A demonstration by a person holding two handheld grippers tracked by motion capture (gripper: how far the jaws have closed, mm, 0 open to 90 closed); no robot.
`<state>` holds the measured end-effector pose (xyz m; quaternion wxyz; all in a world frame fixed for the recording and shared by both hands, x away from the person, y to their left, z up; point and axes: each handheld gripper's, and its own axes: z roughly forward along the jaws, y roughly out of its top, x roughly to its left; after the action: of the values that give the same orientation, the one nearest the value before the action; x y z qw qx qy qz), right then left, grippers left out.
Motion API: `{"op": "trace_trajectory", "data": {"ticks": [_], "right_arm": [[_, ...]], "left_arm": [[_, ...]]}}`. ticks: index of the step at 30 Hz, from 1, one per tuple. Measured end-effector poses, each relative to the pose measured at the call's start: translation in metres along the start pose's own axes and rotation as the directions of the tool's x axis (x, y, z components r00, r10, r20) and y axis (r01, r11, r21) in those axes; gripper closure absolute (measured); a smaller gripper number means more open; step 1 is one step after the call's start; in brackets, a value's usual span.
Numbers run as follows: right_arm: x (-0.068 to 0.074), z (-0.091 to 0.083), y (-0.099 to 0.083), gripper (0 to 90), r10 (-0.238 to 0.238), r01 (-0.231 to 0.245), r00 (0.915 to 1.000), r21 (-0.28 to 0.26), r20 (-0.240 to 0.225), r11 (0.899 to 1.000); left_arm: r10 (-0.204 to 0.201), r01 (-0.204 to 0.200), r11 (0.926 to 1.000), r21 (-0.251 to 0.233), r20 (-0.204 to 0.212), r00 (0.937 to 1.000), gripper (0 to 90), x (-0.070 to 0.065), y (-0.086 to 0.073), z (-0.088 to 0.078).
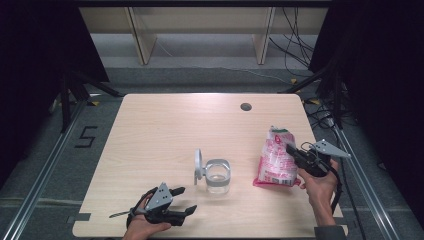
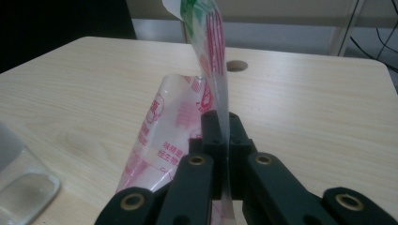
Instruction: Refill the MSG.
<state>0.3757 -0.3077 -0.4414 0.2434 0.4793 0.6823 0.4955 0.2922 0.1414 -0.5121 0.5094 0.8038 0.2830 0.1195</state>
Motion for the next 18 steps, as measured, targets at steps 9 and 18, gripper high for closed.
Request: {"op": "trace_trajectory", "data": {"ticks": [9,18], "right_arm": [[0.024,-0.009,0.013,90.0,-0.077,0.075,0.9955,-0.037,-0.056,0.997],[0.038,-0.020,0.019,90.0,-0.098,0.094,0.9923,-0.057,-0.075,0.994]], "left_arm": [[-0.003,0.003,1.0000,-0.005,0.021,0.9998,27.3,-0.006,0.001,0.002],[0.009,-0.009,0.9999,0.005,0.029,0.9995,27.3,-0.017,0.003,0.007]]}}
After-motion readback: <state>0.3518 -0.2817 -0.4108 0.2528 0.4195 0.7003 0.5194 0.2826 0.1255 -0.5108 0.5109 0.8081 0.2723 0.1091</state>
